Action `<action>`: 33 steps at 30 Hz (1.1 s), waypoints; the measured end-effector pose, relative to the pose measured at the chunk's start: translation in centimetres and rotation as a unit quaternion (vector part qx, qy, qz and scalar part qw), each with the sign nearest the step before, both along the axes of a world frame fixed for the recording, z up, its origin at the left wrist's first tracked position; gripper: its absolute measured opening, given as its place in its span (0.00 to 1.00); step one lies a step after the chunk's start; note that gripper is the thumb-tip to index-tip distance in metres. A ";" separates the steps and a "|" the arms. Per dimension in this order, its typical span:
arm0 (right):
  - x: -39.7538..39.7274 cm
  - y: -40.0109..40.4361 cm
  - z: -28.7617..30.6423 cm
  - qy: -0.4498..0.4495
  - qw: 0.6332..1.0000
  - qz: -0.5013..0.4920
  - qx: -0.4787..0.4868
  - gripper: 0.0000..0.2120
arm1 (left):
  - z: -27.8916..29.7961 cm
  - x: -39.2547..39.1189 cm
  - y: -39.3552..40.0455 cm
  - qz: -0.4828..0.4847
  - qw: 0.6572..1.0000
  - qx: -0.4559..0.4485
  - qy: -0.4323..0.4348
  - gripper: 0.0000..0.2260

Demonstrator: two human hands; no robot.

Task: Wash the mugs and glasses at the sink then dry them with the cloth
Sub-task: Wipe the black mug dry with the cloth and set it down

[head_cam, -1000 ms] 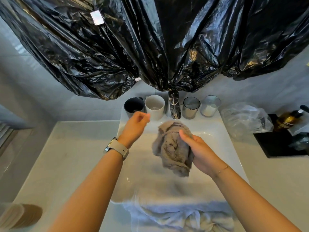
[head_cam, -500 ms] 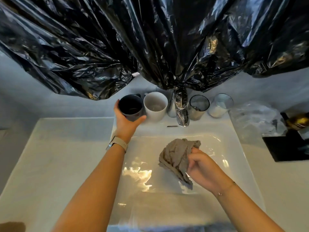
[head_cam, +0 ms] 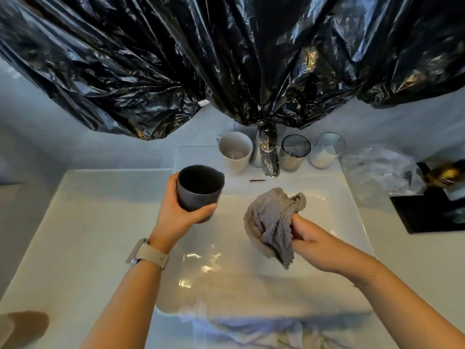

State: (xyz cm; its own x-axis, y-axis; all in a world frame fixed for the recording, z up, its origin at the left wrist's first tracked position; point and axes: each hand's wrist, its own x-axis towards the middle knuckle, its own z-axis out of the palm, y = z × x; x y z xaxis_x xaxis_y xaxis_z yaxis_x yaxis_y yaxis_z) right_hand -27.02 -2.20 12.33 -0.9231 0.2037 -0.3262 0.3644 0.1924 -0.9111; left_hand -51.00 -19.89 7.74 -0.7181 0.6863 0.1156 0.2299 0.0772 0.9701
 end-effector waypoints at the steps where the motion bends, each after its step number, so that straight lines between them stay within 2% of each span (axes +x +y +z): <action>1: 0.1 0.1 0.0 -0.002 0.997 0.025 0.070 0.25 | 0.2 0.6 -0.6 -0.008 1.000 0.000 0.001 0.35; 4: -0.1 -0.1 0.3 0.007 0.953 0.078 0.292 0.10 | 0.8 1.9 -1.8 -0.030 0.999 -0.016 0.016 0.38; 6: -0.2 -0.6 0.6 0.120 0.918 0.029 0.378 0.09 | 1.4 2.5 -2.3 -0.064 0.997 -0.032 0.038 0.39; 8: 0.0 -1.2 0.9 0.218 0.879 -0.013 0.423 0.13 | 2.2 3.0 -2.4 -0.107 0.991 -0.053 0.056 0.39; 9: 0.0 -1.5 1.0 0.248 0.874 -0.023 0.417 0.16 | 2.7 3.3 -2.4 -0.130 0.988 -0.066 0.058 0.39; 10: 0.0 -1.8 1.0 0.255 0.885 -0.026 0.388 0.18 | 3.3 3.6 -2.3 -0.151 0.984 -0.082 0.054 0.39; 13: -0.1 -3.1 1.3 0.225 0.937 0.009 0.267 0.22 | 5.2 4.3 -1.4 -0.223 0.967 -0.125 -0.005 0.36; 15: -0.3 -3.9 1.7 0.195 0.960 0.034 0.197 0.20 | 6.1 4.6 -0.5 -0.277 0.949 -0.145 -0.049 0.32; 18: -0.2 -4.2 2.3 0.151 0.985 0.015 0.085 0.15 | 6.8 5.4 0.9 -0.323 0.923 -0.183 -0.105 0.26; 21: 0.0 -3.7 1.8 0.111 0.993 0.010 0.036 0.08 | 6.3 6.5 1.9 -0.359 0.893 -0.224 -0.153 0.24; 23: 0.3 -3.7 1.2 0.108 0.994 -0.010 0.015 0.07 | 5.6 7.1 2.3 -0.345 0.890 -0.225 -0.195 0.27; 26: 1.1 -4.2 -0.1 0.131 0.986 -0.102 -0.018 0.13 | 4.4 7.6 1.9 -0.236 0.911 -0.182 -0.286 0.34; 29: 1.5 -4.7 -1.2 0.126 0.974 -0.182 -0.041 0.14 | 2.8 9.1 1.0 -0.160 0.887 -0.096 -0.423 0.31; 30: 1.6 -4.8 -1.4 0.125 0.972 -0.188 -0.058 0.14 | 2.6 9.8 0.9 -0.160 0.884 -0.080 -0.432 0.29; 33: 1.7 -5.0 -1.8 0.132 0.973 -0.172 -0.084 0.15 | 2.8 11.0 1.5 -0.157 0.919 -0.106 -0.344 0.25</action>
